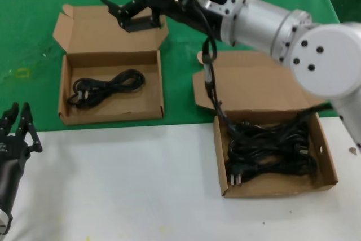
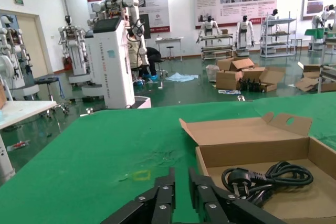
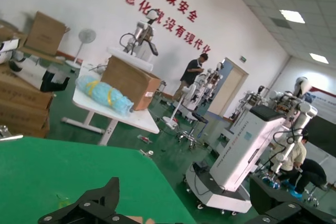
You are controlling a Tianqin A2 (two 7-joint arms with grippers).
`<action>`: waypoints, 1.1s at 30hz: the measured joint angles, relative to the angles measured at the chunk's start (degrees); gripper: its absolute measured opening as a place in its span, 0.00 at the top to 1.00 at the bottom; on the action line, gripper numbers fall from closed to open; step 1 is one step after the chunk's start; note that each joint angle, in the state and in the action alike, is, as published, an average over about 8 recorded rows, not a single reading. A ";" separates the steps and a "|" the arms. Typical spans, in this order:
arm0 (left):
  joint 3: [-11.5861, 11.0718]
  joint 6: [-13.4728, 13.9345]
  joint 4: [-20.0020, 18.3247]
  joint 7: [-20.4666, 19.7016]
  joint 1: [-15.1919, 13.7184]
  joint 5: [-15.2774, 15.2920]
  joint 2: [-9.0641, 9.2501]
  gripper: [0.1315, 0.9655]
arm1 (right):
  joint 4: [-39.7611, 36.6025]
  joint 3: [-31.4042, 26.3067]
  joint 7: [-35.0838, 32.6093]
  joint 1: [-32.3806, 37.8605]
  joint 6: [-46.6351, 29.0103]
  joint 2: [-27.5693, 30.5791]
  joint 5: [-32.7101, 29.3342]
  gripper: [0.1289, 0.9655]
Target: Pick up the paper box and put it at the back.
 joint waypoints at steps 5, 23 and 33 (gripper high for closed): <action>0.00 0.00 0.00 0.00 0.00 0.00 0.00 0.90 | 0.31 1.80 -1.83 -3.40 2.15 -0.07 2.46 0.13; 0.00 0.00 0.00 0.01 0.00 -0.01 0.00 0.58 | 1.52 8.61 -8.69 -16.38 10.24 -0.29 11.74 0.00; 0.00 0.00 0.00 0.02 0.00 -0.02 0.00 0.30 | 2.21 12.46 -12.54 -23.72 14.79 -0.42 16.96 0.00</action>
